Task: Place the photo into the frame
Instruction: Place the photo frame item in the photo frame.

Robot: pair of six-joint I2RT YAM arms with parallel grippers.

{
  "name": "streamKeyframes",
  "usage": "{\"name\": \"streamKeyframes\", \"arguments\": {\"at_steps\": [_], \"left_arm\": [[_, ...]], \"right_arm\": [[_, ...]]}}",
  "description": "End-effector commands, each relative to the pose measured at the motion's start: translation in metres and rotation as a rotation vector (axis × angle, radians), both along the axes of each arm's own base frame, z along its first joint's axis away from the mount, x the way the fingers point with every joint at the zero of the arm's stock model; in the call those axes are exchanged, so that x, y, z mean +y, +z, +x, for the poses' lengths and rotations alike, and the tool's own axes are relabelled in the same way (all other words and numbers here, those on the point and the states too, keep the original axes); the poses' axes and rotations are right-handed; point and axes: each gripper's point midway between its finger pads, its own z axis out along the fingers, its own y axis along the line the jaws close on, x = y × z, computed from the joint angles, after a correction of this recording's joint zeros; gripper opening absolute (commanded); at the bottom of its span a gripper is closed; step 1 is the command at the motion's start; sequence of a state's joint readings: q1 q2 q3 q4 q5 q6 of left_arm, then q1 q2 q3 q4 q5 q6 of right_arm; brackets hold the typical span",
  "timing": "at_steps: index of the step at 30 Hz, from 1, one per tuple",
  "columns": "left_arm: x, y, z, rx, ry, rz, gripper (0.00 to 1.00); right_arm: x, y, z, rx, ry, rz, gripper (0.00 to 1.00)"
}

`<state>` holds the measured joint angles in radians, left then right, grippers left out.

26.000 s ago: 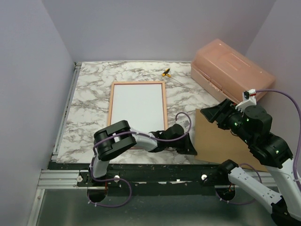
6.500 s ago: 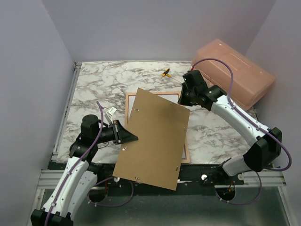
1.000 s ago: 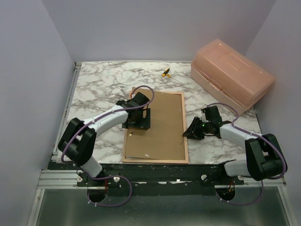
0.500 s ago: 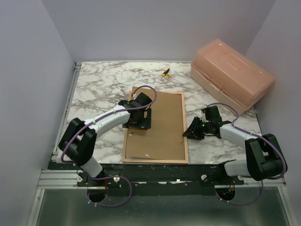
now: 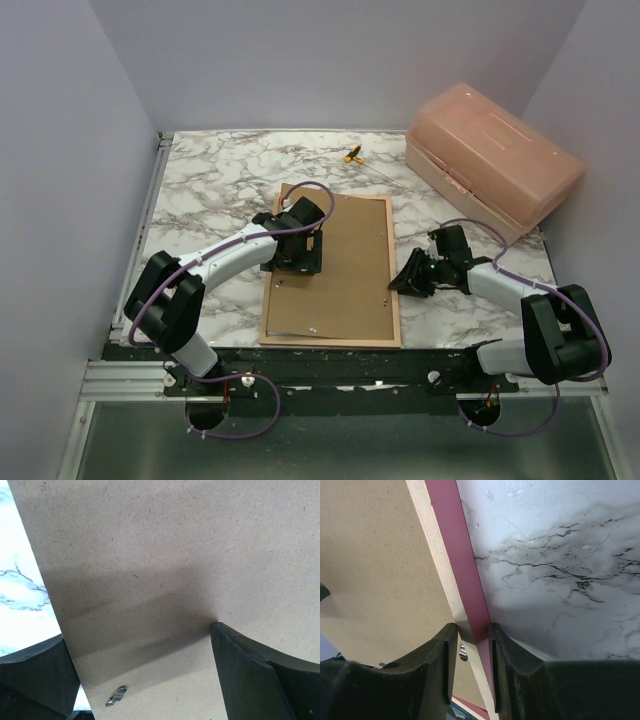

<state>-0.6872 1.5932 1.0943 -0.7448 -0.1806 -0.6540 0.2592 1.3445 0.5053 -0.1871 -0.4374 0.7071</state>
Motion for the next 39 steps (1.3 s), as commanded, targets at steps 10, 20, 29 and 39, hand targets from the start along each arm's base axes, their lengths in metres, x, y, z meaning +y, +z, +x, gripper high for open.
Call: {"name": "streamKeyframes", "arguments": {"at_steps": [10, 20, 29, 39], "left_arm": [[0.042, 0.031, -0.005, -0.111, -0.037, 0.125, 0.98], [0.055, 0.037, -0.007, -0.112, -0.013, 0.083, 0.98], [0.046, 0.014, -0.008, -0.070, 0.009, -0.171, 0.95], [0.021, 0.004, 0.002, -0.051, -0.008, -0.347, 0.80]], "right_arm": [[-0.019, -0.002, -0.006, 0.012, -0.012, -0.121, 0.37], [-0.026, -0.006, -0.007, 0.012, -0.011, -0.166, 0.37], [-0.025, 0.006, -0.001, -0.017, -0.004, -0.161, 0.38], [-0.016, 0.012, -0.001, -0.032, 0.004, -0.110, 0.39]]}}
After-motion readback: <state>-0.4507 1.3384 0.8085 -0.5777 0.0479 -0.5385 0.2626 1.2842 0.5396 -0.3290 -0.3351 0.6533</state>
